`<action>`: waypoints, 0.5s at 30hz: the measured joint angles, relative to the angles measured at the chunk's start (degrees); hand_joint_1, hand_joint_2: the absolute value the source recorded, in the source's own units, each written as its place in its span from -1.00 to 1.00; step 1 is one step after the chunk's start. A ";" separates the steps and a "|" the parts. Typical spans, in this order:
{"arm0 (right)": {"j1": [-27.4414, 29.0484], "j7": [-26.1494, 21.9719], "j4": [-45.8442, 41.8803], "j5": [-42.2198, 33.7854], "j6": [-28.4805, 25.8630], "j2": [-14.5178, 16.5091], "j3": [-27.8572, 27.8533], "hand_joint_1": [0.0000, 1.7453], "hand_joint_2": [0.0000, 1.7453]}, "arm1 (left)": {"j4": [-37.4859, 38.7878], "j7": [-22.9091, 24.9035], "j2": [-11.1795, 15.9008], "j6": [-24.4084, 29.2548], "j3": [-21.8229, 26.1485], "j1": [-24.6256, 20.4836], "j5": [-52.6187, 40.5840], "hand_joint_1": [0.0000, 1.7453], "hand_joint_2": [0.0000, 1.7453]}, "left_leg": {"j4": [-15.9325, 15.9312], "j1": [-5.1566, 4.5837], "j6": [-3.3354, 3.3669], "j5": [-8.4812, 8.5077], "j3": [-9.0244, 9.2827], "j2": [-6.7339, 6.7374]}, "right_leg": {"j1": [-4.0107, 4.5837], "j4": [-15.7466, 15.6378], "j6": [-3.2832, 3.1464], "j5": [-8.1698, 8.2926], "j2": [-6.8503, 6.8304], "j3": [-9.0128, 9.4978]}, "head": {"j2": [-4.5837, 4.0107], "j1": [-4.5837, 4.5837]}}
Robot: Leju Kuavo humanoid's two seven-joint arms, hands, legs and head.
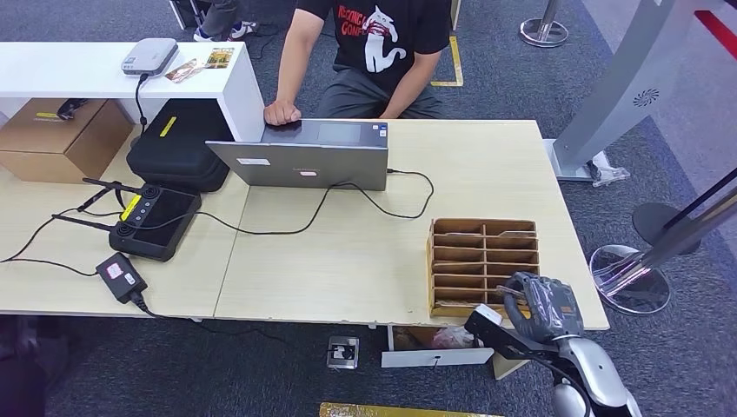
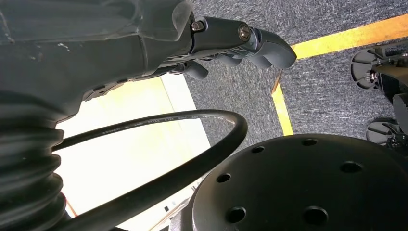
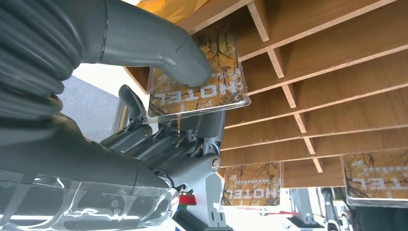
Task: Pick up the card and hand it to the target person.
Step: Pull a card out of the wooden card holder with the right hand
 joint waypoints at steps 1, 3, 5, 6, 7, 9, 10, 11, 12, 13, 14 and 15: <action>0.15 -0.03 -0.09 -0.09 -0.50 0.00 0.00 0.74 1.00 | 0.04 0.00 0.00 -0.02 0.00 0.00 -0.04 -1.00 1.00 | 0.00 0.00 0.00 0.00 0.00 0.00 | 0.00 0.00 0.00 0.00 0.00 0.00 | 0.00 0.01; 0.59 -0.39 -0.58 -0.88 -1.84 0.01 -0.01 0.73 1.00 | 0.13 -0.01 -0.01 -0.05 -0.01 0.00 -0.11 -1.00 1.00 | 0.00 0.00 0.00 0.00 0.00 0.00 | 0.00 0.00 0.00 0.00 0.00 0.00 | 0.00 0.01; 1.04 -1.33 -1.61 -2.59 -3.58 0.02 -0.14 0.68 1.00 | 0.20 -0.02 -0.03 -0.08 -0.01 0.00 -0.18 -1.00 1.00 | 0.00 0.00 0.00 0.00 0.00 0.01 | 0.00 0.00 0.00 0.00 0.01 -0.01 | 0.00 0.01; 1.22 -1.99 -2.30 -3.73 -4.44 0.04 -0.30 0.66 1.00 | 0.23 -0.02 -0.05 -0.08 -0.01 0.00 -0.25 -1.00 1.00 | 0.00 0.00 0.00 0.00 0.00 0.01 | 0.00 0.00 -0.01 0.00 0.01 -0.01 | 0.00 0.01; 1.36 -2.79 -3.10 -5.13 -5.23 0.05 -0.50 0.63 1.00 | 0.25 -0.02 -0.07 -0.08 -0.01 0.00 -0.37 -1.00 1.00 | 0.00 0.00 0.00 0.00 0.00 0.02 | 0.00 0.00 -0.01 0.00 0.01 -0.01 | 0.00 0.01; 1.51 -4.63 -4.96 -8.45 -6.27 0.07 -1.12 0.59 1.00 | 0.28 -0.02 -0.09 -0.06 -0.01 -0.02 -0.68 -1.00 1.00 | 0.00 0.00 0.00 0.00 0.00 0.02 | 0.00 0.00 -0.01 0.00 0.02 -0.02 | 0.00 0.01; 1.53 -5.58 -5.96 -10.22 -6.52 0.08 -1.53 0.57 1.00 | 0.29 -0.02 -0.09 -0.05 -0.01 -0.02 -0.81 -1.00 1.00 | 0.00 0.00 0.00 0.00 0.00 0.02 | 0.00 0.00 -0.01 0.00 0.02 -0.02 | 0.00 0.01; 1.53 -6.48 -6.88 -11.89 -6.61 0.08 -2.01 0.56 1.00 | 0.29 -0.02 -0.09 -0.04 -0.01 -0.03 -0.91 -1.00 1.00 | 0.00 0.00 0.00 0.00 0.00 0.02 | 0.00 0.00 -0.01 0.00 0.02 -0.01 | 0.00 0.01; 1.51 -7.33 -7.71 -13.45 -6.59 0.09 -2.48 0.56 1.00 | 0.30 -0.02 -0.09 -0.02 -0.01 -0.03 -0.99 -1.00 1.00 | 0.00 0.00 0.00 0.00 0.00 0.02 | 0.00 0.00 -0.01 0.00 0.02 -0.01 | 0.00 0.01; 1.50 -8.15 -8.47 -14.90 -6.54 0.09 -2.95 0.56 1.00 | 0.31 -0.03 -0.09 -0.01 -0.01 -0.04 -1.04 -1.00 1.00 | 0.00 0.00 0.00 0.00 0.00 0.02 | 0.00 0.00 -0.01 0.00 0.02 -0.01 | 0.00 0.01; 1.48 -8.90 -9.13 -16.16 -6.50 0.09 -3.34 0.57 1.00 | 0.31 -0.05 -0.09 -0.01 -0.01 -0.04 -1.08 -1.00 1.00 | 0.00 0.00 0.00 0.00 0.00 0.02 | 0.00 0.00 -0.01 0.00 0.02 -0.01 | 0.00 0.01; 1.45 -9.59 -9.73 -17.29 -6.45 0.09 -3.70 0.58 1.00 | 0.31 -0.09 -0.09 0.00 -0.01 -0.05 -1.12 -1.00 1.00 | 0.00 0.00 0.00 0.00 0.00 0.02 | 0.00 0.00 -0.01 0.00 0.02 -0.01 | 0.00 0.01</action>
